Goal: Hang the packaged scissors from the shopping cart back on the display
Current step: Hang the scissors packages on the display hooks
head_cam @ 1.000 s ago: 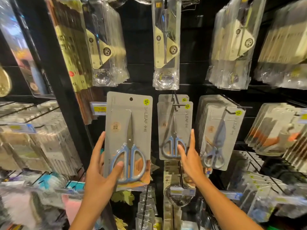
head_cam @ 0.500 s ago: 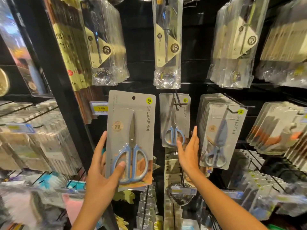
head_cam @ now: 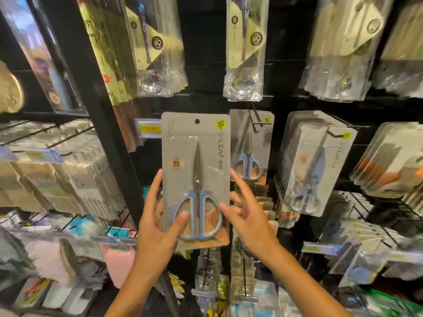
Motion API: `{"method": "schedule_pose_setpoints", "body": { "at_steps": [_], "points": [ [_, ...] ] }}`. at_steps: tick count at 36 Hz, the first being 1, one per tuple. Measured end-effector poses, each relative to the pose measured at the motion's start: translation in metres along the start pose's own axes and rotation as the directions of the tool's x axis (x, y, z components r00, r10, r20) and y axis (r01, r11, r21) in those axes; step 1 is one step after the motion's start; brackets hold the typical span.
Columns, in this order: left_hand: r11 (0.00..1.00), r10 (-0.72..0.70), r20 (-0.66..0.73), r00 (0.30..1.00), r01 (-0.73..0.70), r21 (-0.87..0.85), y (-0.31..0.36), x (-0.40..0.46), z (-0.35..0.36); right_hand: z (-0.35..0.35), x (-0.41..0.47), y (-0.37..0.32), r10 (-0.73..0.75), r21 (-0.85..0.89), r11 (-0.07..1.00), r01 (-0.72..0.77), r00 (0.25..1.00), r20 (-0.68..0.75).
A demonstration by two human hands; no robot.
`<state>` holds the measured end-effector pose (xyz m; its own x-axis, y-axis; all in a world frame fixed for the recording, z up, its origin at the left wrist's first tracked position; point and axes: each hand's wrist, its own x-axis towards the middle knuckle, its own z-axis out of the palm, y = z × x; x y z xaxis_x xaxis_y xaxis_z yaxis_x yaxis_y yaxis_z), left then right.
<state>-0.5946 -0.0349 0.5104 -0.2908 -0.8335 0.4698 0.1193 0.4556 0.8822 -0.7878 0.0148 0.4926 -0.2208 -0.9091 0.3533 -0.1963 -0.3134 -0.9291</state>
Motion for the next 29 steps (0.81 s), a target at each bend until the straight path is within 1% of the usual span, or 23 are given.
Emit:
{"method": "schedule_pose_setpoints", "body": {
  "at_steps": [3,6,12,15,19,25,29],
  "points": [
    [1.0,-0.023,0.048,0.999,0.023,0.01,-0.009,-0.002,-0.003,-0.003,-0.01,0.003,0.036,-0.028,0.999,-0.036,0.999,-0.007],
    [0.997,-0.076,0.126,0.989,0.08,-0.024,-0.018,-0.003,-0.005,-0.006,-0.019,0.008,0.059,-0.057,0.997,-0.061,0.998,-0.022],
    [0.982,-0.179,0.255,0.95,0.19,-0.019,-0.038,0.001,0.002,-0.019,-0.033,0.017,0.109,-0.086,0.989,-0.119,0.988,-0.107],
    [0.983,-0.181,0.301,0.936,0.183,0.022,-0.045,0.006,0.013,-0.029,-0.038,0.018,0.115,-0.11,0.985,-0.133,0.982,-0.153],
    [0.987,-0.161,0.339,0.927,0.153,0.052,-0.048,0.017,0.03,-0.043,-0.038,0.016,0.078,-0.144,0.984,-0.109,0.975,-0.208],
    [0.991,-0.134,0.384,0.914,0.129,0.04,-0.042,0.034,0.053,-0.064,-0.034,0.013,0.043,-0.189,0.977,-0.097,0.961,-0.273],
    [0.989,-0.148,0.396,0.906,0.147,0.034,-0.043,0.038,0.063,-0.073,-0.032,0.016,0.03,-0.197,0.977,-0.088,0.959,-0.28]
  ]
}}
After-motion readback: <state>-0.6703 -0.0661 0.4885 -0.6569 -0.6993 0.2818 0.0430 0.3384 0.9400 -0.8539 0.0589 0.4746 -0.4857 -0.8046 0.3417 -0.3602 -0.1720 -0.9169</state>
